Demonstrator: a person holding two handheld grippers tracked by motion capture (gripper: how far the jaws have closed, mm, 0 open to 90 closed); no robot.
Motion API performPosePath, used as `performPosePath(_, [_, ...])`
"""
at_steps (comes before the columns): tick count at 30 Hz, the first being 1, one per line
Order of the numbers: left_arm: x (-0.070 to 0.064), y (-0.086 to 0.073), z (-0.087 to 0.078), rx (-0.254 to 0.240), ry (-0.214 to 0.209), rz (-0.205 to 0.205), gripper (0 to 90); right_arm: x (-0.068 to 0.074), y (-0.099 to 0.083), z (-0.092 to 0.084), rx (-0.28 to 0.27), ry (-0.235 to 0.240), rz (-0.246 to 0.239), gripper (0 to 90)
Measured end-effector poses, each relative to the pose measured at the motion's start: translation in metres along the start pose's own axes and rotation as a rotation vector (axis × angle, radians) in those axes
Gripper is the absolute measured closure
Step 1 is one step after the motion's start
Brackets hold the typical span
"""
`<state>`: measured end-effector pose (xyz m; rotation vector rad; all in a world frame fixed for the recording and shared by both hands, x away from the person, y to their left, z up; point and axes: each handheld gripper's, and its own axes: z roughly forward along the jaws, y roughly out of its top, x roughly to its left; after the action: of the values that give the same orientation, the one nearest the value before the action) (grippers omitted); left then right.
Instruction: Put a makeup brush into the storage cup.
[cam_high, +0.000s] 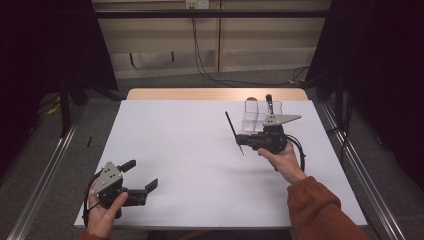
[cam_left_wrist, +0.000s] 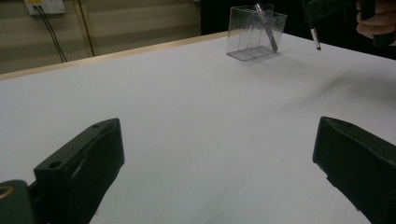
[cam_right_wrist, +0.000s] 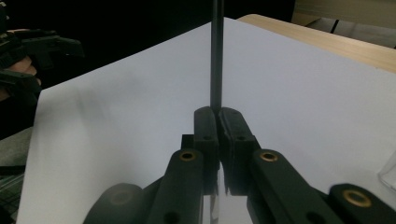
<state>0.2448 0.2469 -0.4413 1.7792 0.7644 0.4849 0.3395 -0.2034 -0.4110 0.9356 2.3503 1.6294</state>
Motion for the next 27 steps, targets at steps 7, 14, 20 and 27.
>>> performPosePath(7, [-0.004, 0.002, 0.005, 0.017, -0.025, 0.029, 3.6, 0.016, -0.009, 0.009, 0.045, 0.096, -0.021, 86.6])
performPosePath(14, [-0.008, 0.009, 0.008, -0.005, -0.057, 0.049, 1.8, 0.027, -0.005, 0.014, 0.053, 0.158, -0.038, 86.7])
performPosePath(20, [-0.013, 0.015, 0.013, 0.005, -0.085, 0.062, 2.3, 0.035, -0.005, 0.023, 0.087, 0.207, -0.064, 86.6])
performPosePath(27, [-0.021, 0.021, 0.022, 0.016, -0.127, 0.084, 2.2, 0.040, -0.005, 0.031, 0.119, 0.239, -0.082, 86.6])
